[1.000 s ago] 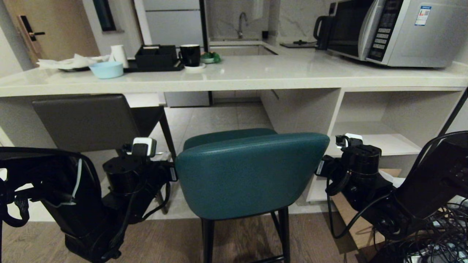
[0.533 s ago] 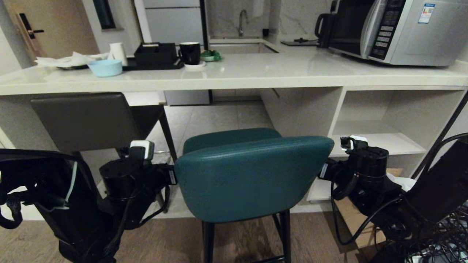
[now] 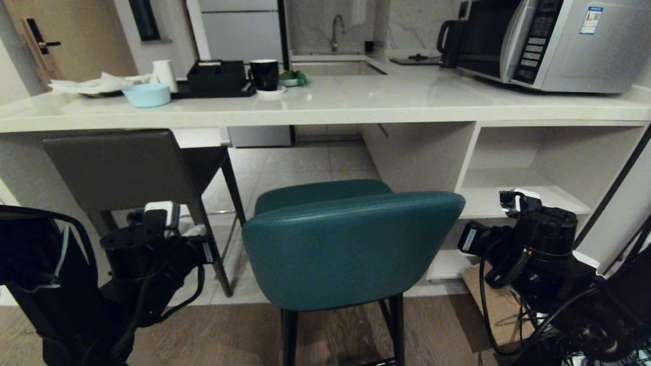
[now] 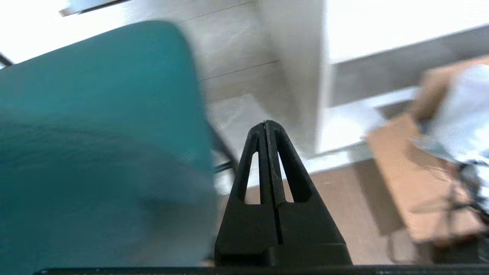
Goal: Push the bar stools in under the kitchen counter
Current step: Pull the gray chair out from under the dining table
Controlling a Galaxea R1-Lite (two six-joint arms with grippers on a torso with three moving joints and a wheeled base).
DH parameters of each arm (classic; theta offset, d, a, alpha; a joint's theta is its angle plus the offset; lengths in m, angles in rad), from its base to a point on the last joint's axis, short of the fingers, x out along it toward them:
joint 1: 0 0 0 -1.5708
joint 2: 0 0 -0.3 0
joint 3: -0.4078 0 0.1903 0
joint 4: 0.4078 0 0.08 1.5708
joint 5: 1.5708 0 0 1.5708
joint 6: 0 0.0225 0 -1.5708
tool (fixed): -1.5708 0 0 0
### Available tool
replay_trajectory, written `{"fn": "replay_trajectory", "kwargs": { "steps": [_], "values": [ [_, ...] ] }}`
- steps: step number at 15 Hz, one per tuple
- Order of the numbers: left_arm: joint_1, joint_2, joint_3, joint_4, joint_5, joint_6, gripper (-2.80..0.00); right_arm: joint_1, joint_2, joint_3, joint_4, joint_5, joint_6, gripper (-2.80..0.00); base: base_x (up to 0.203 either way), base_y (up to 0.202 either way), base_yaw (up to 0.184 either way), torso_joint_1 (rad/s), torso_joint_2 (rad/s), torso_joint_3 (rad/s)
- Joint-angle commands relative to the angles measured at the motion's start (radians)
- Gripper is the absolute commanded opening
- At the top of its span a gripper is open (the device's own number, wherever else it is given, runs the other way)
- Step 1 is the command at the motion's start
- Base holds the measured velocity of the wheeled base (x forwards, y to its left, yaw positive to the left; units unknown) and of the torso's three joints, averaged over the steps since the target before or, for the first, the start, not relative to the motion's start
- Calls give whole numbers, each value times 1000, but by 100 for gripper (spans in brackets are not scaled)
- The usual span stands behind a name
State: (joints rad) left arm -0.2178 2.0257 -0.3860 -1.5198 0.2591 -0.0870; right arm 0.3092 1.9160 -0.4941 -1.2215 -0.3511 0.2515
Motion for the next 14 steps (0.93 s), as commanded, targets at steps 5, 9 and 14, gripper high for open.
{"fn": "replay_trajectory", "kwargs": {
  "steps": [5,9,14],
  "values": [
    [-33,-254,313,-10,-53,-48,-280,-30,-249,213,-21,-6,-6,-280,0,0,0,0,0,0],
    [-31,-508,393,7,56,-20,-280,-29,-608,373,4,-3,-102,-280,0,0,0,0,0,0],
    [-12,-921,344,293,161,62,-280,-51,-1138,419,341,-6,-263,-280,0,0,0,0,0,0]
  ]
}}
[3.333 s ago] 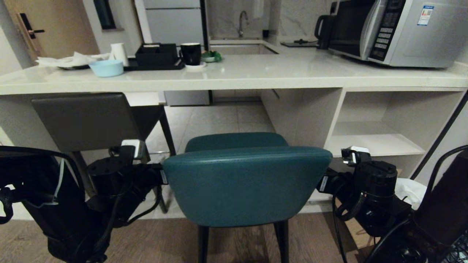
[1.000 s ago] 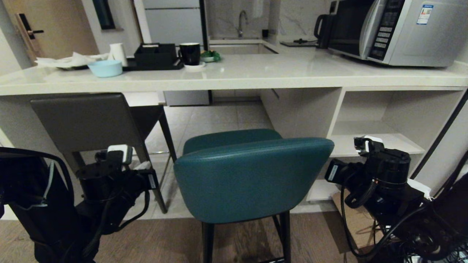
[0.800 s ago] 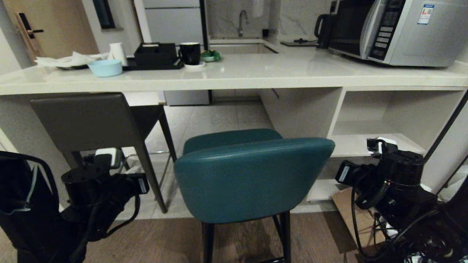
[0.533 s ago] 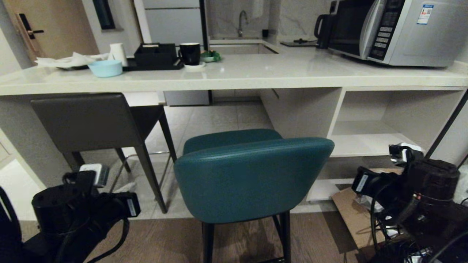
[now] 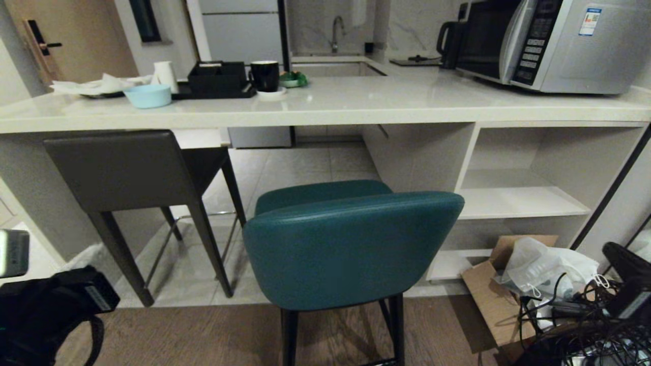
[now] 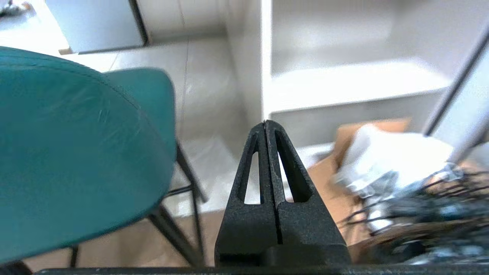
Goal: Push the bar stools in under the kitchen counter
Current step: Pull the gray chair out from under the dining table
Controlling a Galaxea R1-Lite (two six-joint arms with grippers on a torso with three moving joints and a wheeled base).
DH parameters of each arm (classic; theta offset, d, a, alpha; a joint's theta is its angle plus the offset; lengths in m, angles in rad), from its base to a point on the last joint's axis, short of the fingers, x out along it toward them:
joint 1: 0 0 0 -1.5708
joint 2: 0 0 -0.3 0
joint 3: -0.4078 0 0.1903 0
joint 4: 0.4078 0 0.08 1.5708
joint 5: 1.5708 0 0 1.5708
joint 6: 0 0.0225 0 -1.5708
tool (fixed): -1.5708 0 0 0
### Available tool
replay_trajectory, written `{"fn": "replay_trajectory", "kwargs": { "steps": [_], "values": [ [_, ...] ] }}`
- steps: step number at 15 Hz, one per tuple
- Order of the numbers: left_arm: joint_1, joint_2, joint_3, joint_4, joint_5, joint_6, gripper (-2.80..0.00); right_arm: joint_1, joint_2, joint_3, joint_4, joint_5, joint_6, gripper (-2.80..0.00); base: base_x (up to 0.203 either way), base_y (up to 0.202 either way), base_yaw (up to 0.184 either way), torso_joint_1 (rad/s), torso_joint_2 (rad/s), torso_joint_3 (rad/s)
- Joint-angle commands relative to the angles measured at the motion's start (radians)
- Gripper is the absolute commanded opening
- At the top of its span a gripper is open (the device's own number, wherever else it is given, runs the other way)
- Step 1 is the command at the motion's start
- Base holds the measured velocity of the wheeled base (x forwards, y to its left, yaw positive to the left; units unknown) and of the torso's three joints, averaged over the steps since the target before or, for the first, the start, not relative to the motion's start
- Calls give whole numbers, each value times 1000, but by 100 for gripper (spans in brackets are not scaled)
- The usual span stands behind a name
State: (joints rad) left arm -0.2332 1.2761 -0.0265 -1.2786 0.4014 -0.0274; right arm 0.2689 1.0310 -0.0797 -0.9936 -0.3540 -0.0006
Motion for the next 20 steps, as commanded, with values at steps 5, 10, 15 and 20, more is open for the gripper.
{"fn": "replay_trajectory", "kwargs": {
  "steps": [5,10,15,20],
  "values": [
    [125,-559,-121,402,101,58,-280,-247,-640,-108,565,12,-80,-280,0,0,0,0,0,0],
    [249,-936,-172,767,-134,108,-280,-307,-786,-302,843,29,-120,-280,0,0,0,0,0,0],
    [239,-1284,-71,1155,-498,197,-280,-255,-817,-395,943,83,-137,-280,0,0,0,0,0,0],
    [233,-1278,45,1229,-415,75,-280,-263,-1018,-204,1068,209,-207,-280,0,0,0,0,0,0]
  ]
}}
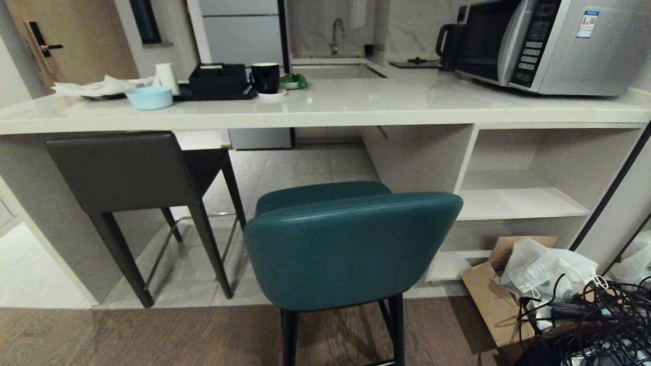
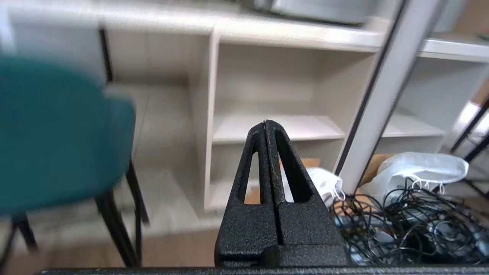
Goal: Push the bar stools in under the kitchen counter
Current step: Pull the gray chair out from under the dining table
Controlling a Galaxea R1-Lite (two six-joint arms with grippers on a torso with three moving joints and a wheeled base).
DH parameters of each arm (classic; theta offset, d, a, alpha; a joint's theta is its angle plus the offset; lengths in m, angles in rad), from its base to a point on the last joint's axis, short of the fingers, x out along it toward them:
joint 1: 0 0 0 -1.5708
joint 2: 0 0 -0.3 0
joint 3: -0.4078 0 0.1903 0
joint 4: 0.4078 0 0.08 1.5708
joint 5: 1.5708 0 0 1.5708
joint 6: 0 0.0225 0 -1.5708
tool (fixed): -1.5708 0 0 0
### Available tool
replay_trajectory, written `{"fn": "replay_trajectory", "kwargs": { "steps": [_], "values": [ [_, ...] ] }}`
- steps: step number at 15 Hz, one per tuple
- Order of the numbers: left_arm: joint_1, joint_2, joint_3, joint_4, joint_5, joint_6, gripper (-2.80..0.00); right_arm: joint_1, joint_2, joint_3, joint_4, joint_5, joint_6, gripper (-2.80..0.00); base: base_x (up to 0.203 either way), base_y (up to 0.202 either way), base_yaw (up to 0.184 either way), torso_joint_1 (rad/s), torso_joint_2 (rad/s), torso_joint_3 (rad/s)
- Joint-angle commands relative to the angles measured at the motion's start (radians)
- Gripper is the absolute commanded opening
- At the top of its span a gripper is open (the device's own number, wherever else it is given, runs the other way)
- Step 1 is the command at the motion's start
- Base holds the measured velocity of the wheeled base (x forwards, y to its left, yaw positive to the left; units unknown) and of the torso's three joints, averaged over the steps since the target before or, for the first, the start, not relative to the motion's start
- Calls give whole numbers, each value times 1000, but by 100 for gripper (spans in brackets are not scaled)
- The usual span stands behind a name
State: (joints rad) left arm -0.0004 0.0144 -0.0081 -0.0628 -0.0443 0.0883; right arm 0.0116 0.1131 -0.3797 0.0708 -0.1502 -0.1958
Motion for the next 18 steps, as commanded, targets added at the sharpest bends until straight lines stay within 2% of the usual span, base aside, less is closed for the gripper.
{"fn": "replay_trajectory", "kwargs": {
  "steps": [1,2,3,5,8,9,11,12,14,18],
  "values": [
    [0,-16,26,17,48,-55,-280,-9,-112,183,-23,10,-4,-280,0,0,0,0,0,0],
    [0,-16,26,17,47,-51,-280,-11,-112,278,-64,33,1,-280,0,0,0,0,0,0],
    [0,-16,26,17,47,-49,-280,-12,-112,353,-92,93,3,-280,0,0,0,0,0,0],
    [0,-16,26,15,47,-59,-280,-14,-113,378,-63,207,20,-280,0,0,0,0,0,0],
    [2,-14,26,17,49,-62,-280,-15,-113,379,-63,163,125,-280,0,0,0,0,0,0],
    [2,-14,26,17,49,-62,-280,-15,-113,380,-63,158,129,-280,0,0,0,0,0,0],
    [2,-14,26,14,49,-69,-280,-15,-113,380,-62,183,51,-280,0,0,0,0,0,0],
    [2,-14,26,12,49,-95,-280,-15,-113,380,-62,204,28,-280,0,0,0,0,0,0],
    [0,-14,26,12,47,-96,-280,-15,-113,380,-62,179,64,-280,0,0,0,0,0,0],
    [0,-14,26,12,47,-94,-280,-15,-113,380,-63,185,42,-280,0,0,0,0,0,0]
  ]
}}
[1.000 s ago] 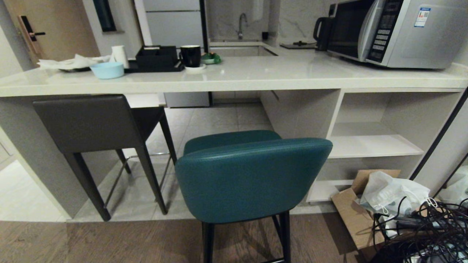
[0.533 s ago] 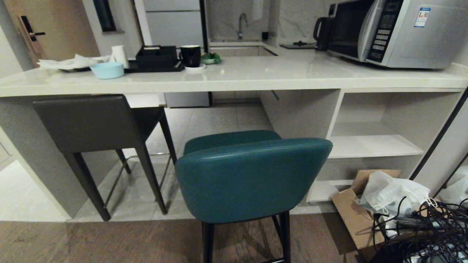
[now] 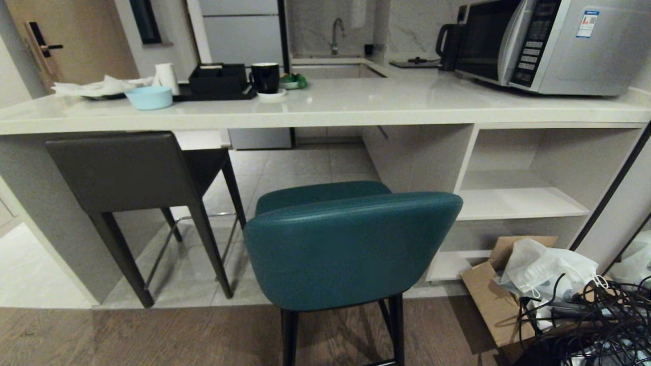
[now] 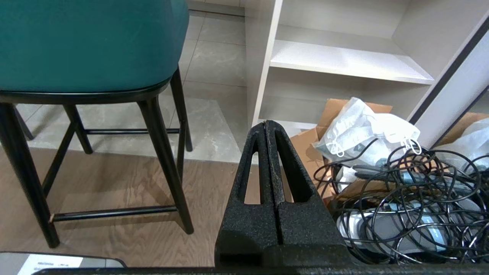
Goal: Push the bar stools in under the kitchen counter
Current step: Pull the gray chair out from under the dining table
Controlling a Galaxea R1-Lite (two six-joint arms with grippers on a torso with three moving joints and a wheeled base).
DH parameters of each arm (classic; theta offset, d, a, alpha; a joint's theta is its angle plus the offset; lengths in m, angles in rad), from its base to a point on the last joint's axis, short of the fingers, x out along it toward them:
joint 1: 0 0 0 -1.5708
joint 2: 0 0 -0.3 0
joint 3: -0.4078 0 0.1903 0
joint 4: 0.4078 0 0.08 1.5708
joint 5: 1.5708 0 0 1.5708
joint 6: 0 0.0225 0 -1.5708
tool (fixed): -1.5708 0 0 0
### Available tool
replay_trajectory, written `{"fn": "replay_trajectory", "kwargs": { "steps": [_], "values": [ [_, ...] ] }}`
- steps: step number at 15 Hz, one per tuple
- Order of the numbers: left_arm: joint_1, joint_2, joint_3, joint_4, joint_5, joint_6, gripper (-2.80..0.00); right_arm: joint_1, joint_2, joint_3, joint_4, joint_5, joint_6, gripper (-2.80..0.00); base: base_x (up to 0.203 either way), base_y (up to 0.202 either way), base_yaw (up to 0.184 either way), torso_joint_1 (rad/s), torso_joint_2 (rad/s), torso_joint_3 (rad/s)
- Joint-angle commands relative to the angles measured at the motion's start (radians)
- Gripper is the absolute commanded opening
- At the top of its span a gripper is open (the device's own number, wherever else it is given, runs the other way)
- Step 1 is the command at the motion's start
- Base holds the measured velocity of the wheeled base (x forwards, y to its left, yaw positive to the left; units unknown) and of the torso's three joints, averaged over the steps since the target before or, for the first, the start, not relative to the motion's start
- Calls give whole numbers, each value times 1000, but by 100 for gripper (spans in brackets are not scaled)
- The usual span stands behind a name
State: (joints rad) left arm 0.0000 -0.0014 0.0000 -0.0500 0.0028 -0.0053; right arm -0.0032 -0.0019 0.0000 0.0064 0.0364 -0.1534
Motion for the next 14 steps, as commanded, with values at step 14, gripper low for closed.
{"fn": "replay_trajectory", "kwargs": {
  "steps": [14],
  "values": [
    [2,0,18,-1,0,-1,-280,0,2,0,4,-20,60,-280,-58,0,-1,1,1,1]
  ]
}}
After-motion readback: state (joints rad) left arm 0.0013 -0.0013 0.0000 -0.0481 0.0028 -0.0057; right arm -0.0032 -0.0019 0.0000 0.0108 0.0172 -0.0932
